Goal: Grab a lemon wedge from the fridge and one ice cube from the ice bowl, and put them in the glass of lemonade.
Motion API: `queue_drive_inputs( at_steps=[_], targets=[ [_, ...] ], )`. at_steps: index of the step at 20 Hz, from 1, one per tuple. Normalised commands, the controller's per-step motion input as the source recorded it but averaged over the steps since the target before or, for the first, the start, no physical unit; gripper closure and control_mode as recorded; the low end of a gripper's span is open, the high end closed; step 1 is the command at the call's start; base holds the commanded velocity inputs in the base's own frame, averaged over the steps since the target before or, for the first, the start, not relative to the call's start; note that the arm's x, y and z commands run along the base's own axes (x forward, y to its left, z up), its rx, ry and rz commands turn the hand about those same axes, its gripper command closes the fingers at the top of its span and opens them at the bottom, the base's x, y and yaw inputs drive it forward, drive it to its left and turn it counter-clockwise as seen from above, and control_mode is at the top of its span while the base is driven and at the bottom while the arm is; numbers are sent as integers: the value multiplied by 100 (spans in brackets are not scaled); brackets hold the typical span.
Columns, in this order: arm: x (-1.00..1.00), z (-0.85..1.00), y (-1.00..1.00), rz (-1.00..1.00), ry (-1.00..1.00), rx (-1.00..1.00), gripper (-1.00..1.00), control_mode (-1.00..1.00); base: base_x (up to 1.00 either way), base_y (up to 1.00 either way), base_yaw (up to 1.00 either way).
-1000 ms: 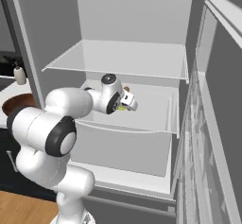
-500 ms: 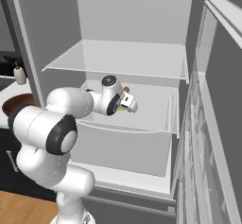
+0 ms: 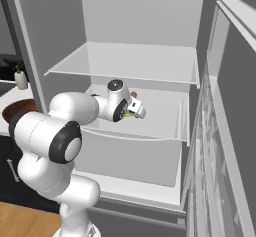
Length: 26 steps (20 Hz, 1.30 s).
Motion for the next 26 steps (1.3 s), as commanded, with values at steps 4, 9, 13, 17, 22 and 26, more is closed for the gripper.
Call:
queue_drive_inputs(
  at_steps=[4,9,13,17,22,26],
  targets=[
    [7,-10,0,-2,0,0,-100,-100,0,0,0],
    [1,-3,0,-1,0,0,-100,-100,0,0,0],
    [0,0,0,0,0,0,100,-100,0,0,0],
    [0,0,0,0,0,0,100,-100,0,0,0],
    [-6,0,0,0,0,0,100,-100,0,0,0],
    [-43,0,-2,0,0,0,100,-100,0,0,0]
  ],
)
